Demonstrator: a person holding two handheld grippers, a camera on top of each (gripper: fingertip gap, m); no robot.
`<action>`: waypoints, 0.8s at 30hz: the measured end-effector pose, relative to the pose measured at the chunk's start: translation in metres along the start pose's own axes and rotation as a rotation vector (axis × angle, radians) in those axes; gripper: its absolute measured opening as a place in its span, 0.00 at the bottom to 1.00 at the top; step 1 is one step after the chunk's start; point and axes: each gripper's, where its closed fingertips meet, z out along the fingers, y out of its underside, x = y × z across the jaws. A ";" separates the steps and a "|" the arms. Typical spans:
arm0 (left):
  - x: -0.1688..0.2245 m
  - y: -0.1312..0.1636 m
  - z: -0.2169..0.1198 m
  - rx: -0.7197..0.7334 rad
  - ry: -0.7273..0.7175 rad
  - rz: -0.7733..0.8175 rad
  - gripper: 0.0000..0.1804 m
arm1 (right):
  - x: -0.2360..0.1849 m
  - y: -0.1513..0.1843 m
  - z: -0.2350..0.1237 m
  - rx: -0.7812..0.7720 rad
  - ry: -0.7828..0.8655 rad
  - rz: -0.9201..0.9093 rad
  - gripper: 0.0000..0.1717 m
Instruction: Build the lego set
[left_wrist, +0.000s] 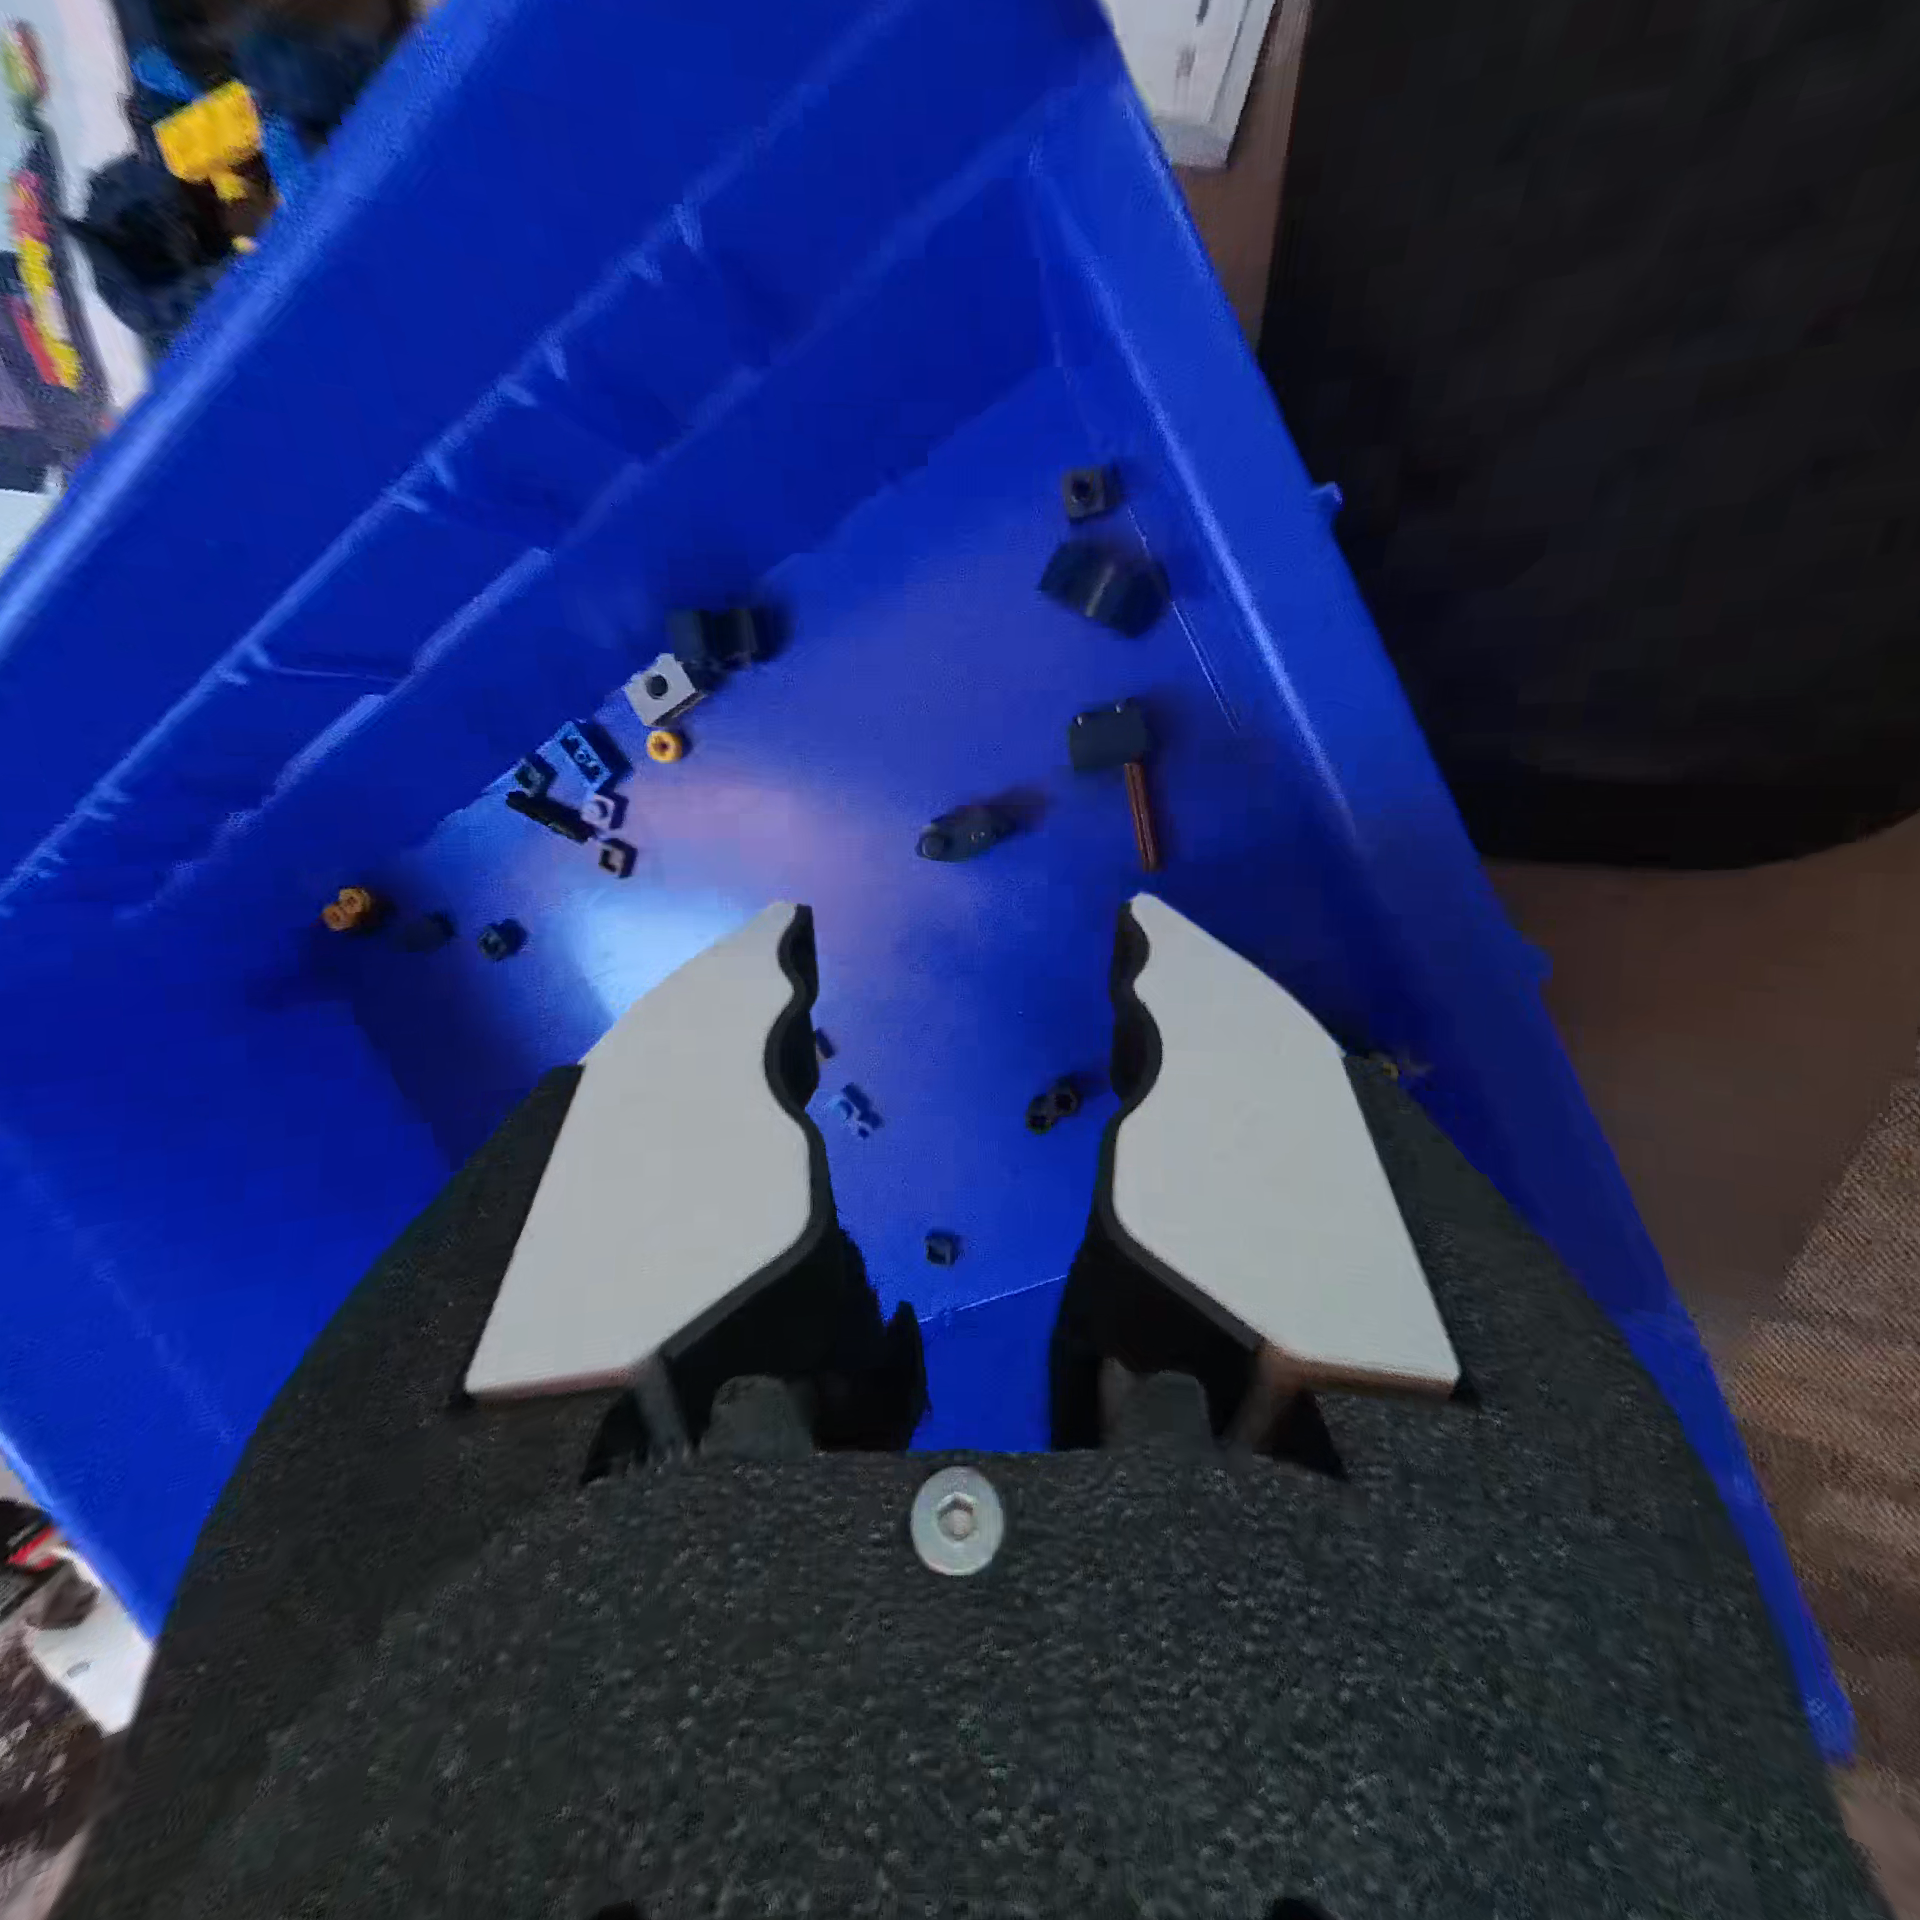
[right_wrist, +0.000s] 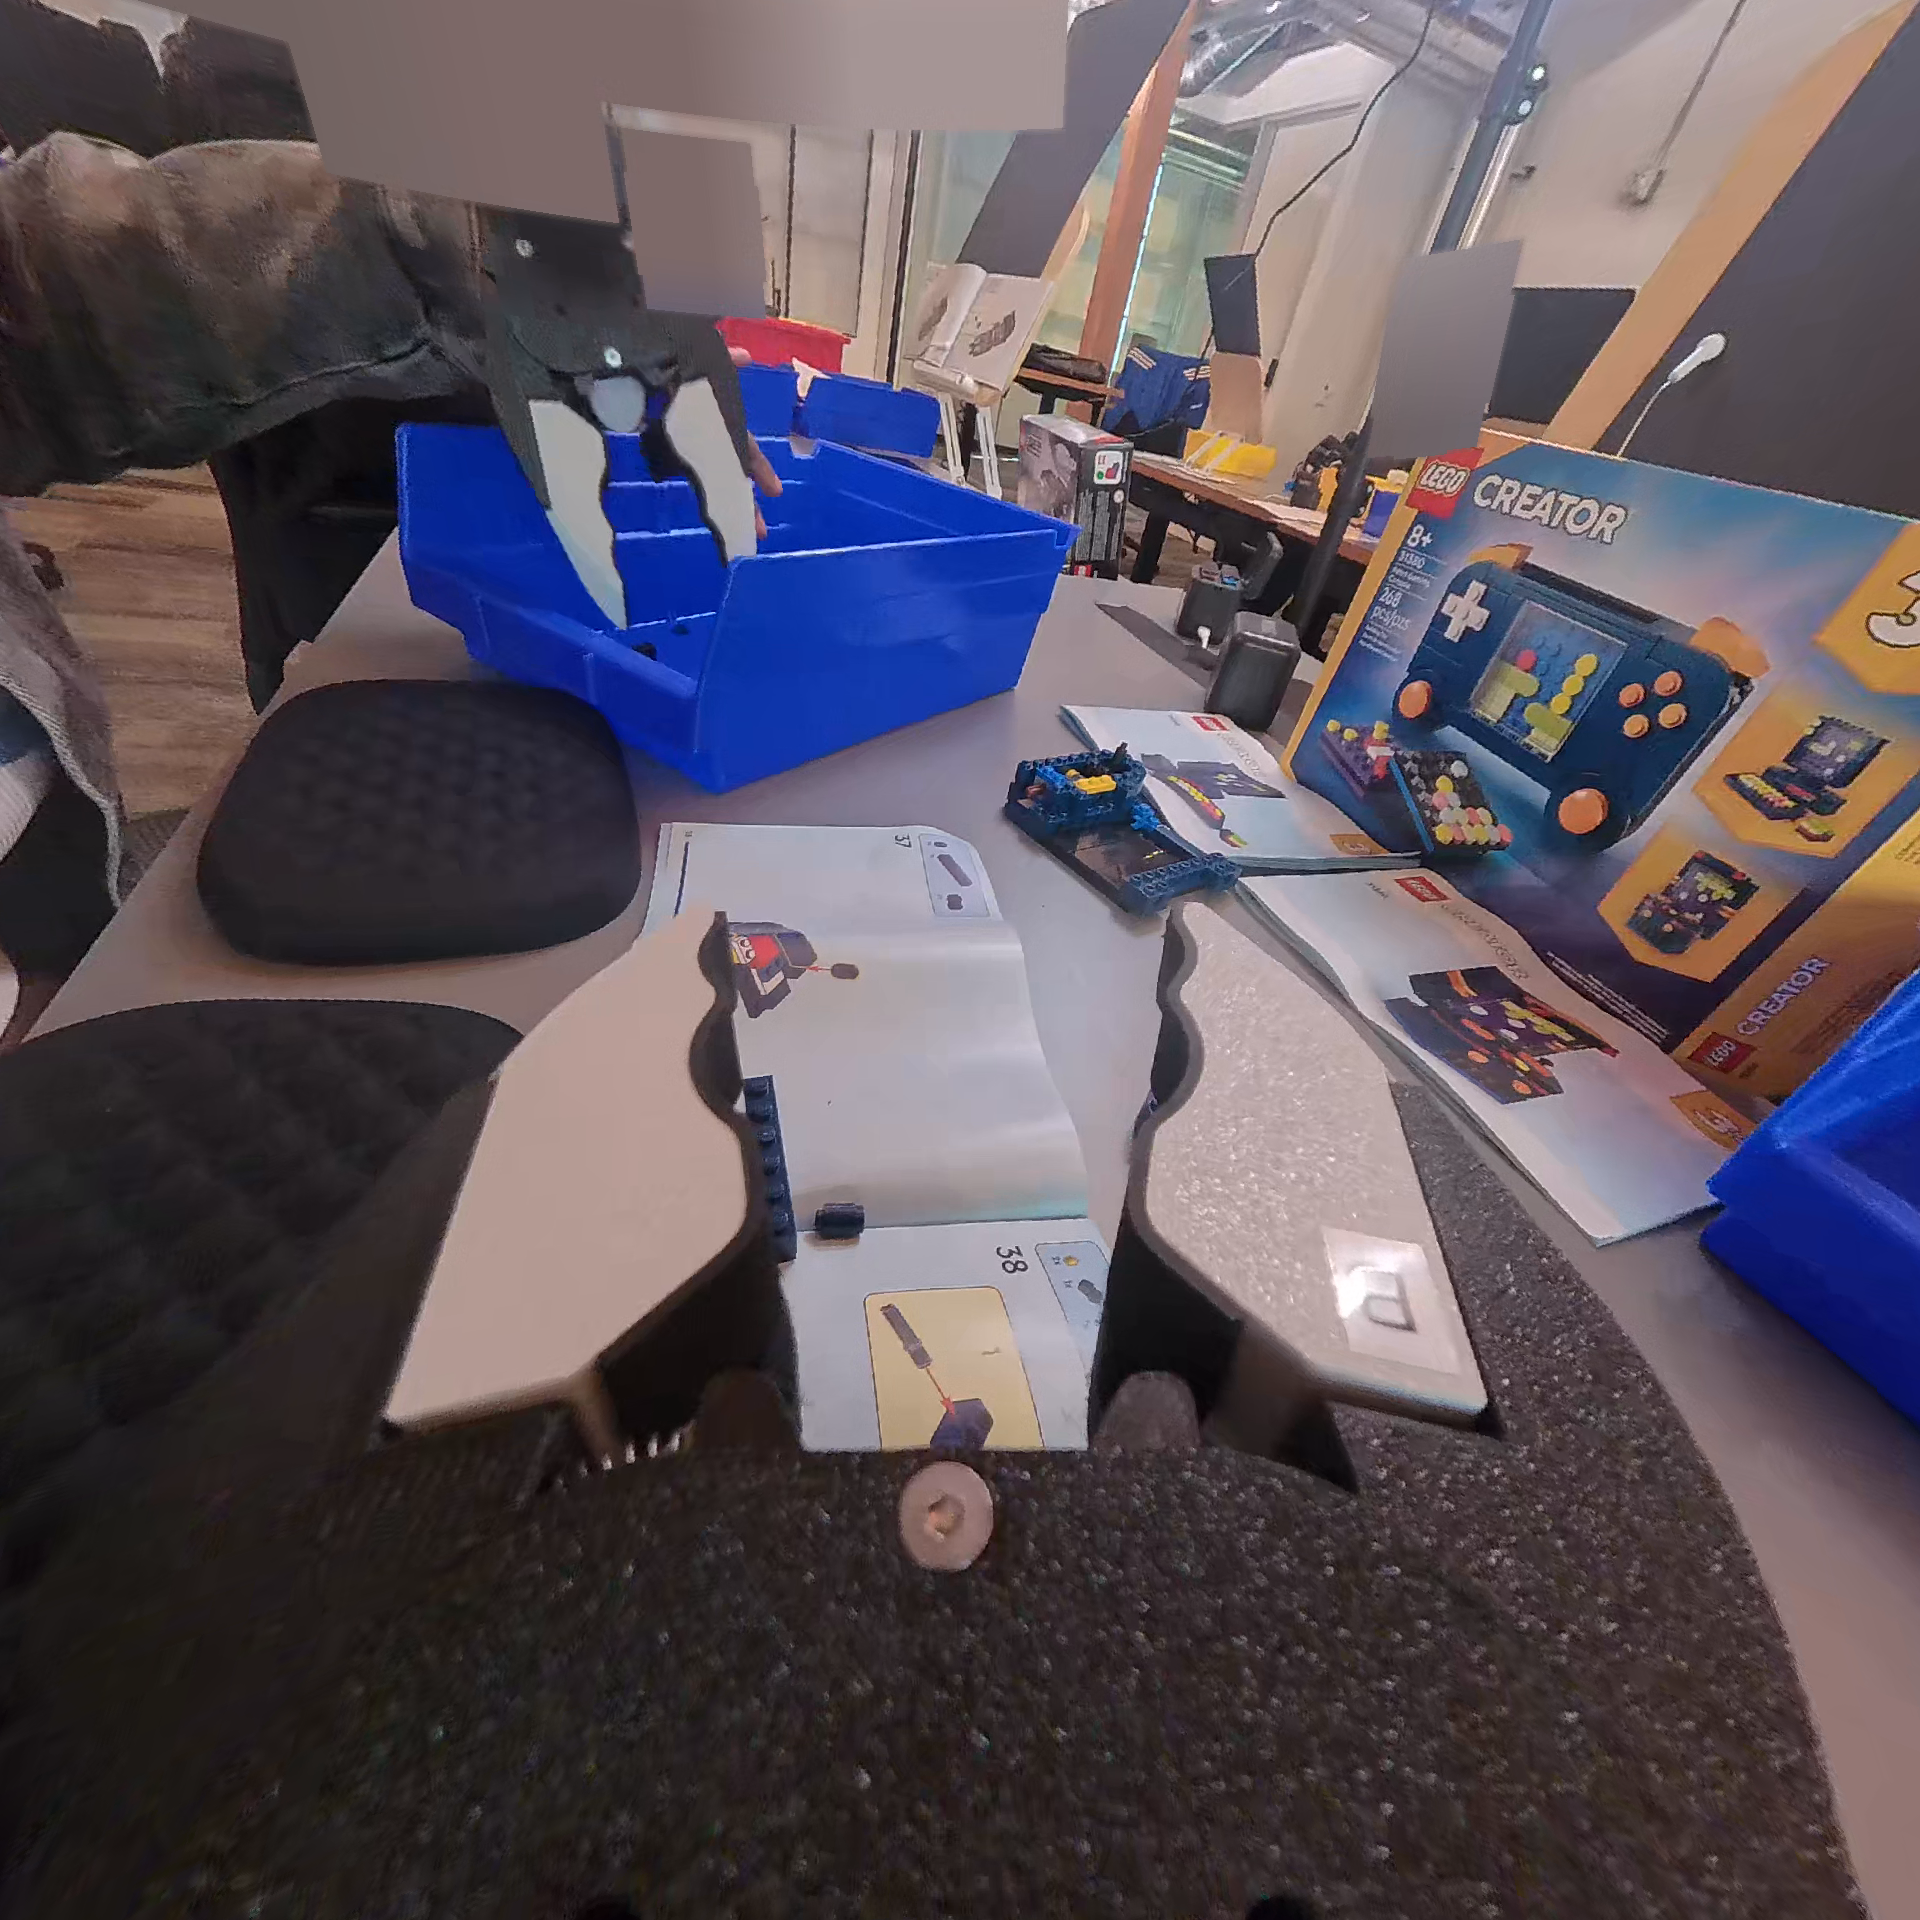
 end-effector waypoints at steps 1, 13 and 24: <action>-0.001 0.003 0.008 -0.041 0.013 -0.015 0.29 | -0.001 0.001 0.001 -0.007 -0.002 -0.004 0.46; -0.016 -0.009 0.025 0.020 0.047 -0.269 0.00 | 0.000 0.007 0.001 -0.055 0.018 -0.052 0.46; -0.021 -0.009 0.040 -0.030 0.022 -0.217 0.11 | -0.003 0.007 0.002 -0.071 0.012 -0.082 0.47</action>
